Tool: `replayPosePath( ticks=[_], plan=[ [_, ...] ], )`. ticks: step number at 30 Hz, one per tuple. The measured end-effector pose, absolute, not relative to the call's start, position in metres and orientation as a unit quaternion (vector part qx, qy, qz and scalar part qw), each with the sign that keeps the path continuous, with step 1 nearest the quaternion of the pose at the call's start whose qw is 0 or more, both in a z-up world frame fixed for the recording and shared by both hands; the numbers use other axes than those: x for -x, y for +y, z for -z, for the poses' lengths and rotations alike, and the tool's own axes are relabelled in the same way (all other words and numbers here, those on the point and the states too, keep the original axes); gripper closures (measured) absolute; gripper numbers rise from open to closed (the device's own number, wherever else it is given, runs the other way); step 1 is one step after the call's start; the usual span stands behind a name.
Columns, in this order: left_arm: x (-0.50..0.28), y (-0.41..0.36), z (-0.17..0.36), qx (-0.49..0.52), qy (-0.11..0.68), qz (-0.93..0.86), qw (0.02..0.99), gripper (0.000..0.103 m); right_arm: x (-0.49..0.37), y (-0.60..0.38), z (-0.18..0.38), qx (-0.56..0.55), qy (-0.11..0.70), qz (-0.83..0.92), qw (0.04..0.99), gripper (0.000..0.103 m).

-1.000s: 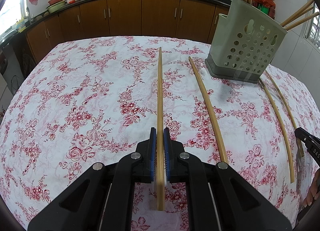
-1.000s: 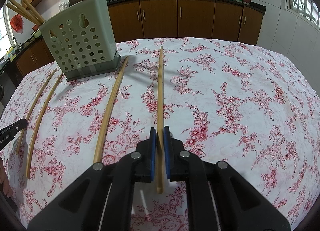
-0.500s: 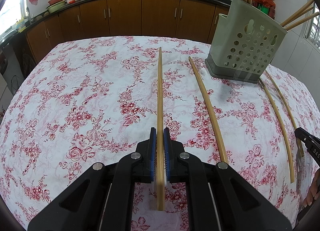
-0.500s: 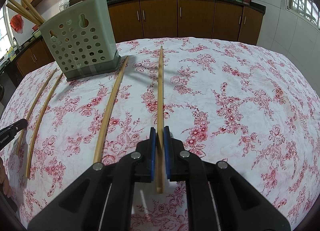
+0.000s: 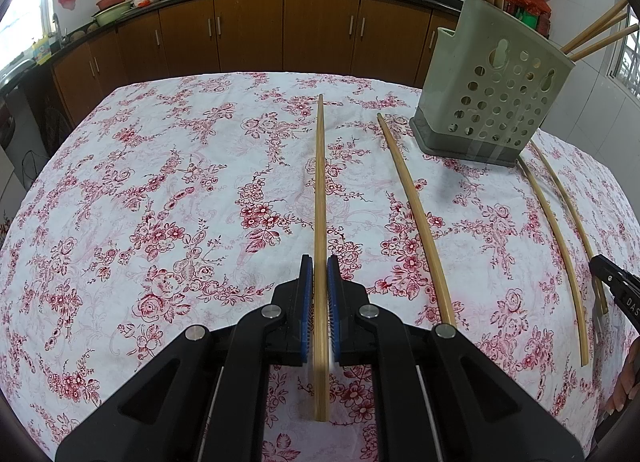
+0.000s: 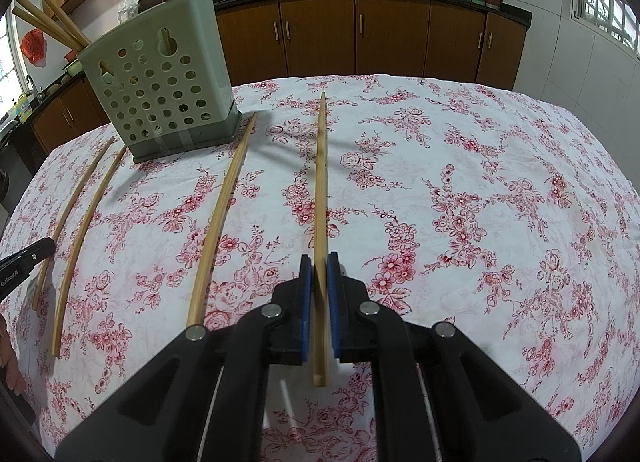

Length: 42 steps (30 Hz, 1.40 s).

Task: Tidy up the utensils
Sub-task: 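Grasp a chopstick with the right tool while the left tool grasps another, then lift both held chopsticks and carry them over the green holder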

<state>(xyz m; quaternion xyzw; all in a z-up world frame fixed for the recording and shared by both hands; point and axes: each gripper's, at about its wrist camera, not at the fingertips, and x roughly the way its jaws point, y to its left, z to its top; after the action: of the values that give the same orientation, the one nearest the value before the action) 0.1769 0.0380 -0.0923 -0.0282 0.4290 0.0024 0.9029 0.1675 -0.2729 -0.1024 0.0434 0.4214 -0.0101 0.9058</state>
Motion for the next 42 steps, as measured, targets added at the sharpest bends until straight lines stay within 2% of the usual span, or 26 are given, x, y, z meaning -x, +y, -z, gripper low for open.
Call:
replayPosePath(
  ticks=[19, 31, 42],
  plan=[
    [-0.168, 0.038, 0.088, 0.009, 0.431, 0.009, 0.903, 0.095, -0.156, -0.278, 0.090, -0.048, 0.411, 0.011, 0.910, 0.095],
    [-0.150, 0.053, -0.023, 0.072, 0.292, 0.041, 0.953, 0.096, -0.133, -0.293, -0.003, -0.066, 0.280, 0.018, 0.958, 0.095],
    [-0.146, 0.047, -0.069, 0.057, 0.235, 0.047, 0.969, 0.096, -0.121, -0.293, -0.067, -0.088, 0.194, -0.013, 0.977, 0.095]
  ],
)
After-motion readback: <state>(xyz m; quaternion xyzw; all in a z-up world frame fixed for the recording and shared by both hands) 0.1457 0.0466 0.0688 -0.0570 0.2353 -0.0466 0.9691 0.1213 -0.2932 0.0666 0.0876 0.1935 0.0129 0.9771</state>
